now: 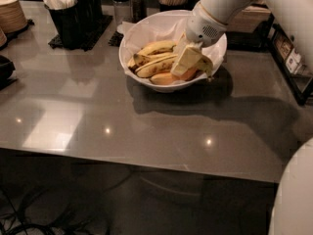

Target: Pick banana from white bowl

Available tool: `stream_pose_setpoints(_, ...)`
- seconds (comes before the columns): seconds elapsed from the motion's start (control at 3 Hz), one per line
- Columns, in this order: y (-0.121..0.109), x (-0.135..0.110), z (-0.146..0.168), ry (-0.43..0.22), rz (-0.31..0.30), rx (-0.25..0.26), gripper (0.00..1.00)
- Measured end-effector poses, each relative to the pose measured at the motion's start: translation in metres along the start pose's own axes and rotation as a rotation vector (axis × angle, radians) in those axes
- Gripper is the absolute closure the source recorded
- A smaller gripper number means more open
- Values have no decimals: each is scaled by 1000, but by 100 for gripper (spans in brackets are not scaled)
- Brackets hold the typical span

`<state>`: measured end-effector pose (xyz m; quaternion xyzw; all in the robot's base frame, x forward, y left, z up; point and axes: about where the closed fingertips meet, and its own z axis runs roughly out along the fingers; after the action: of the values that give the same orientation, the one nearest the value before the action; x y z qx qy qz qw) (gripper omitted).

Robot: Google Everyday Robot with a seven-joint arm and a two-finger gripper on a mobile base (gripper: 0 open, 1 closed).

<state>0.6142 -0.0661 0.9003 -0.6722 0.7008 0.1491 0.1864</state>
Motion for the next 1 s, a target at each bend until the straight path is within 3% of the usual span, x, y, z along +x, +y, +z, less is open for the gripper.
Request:
stream_pose_setpoints(0.33,6,-1,-20,-85,-10,39,98)
stream_pose_setpoints(0.67,13,-6,-53,-269,-59,93,100)
stream_pose_setpoints(1.0,48,-8,-101,-462,-124,121,100)
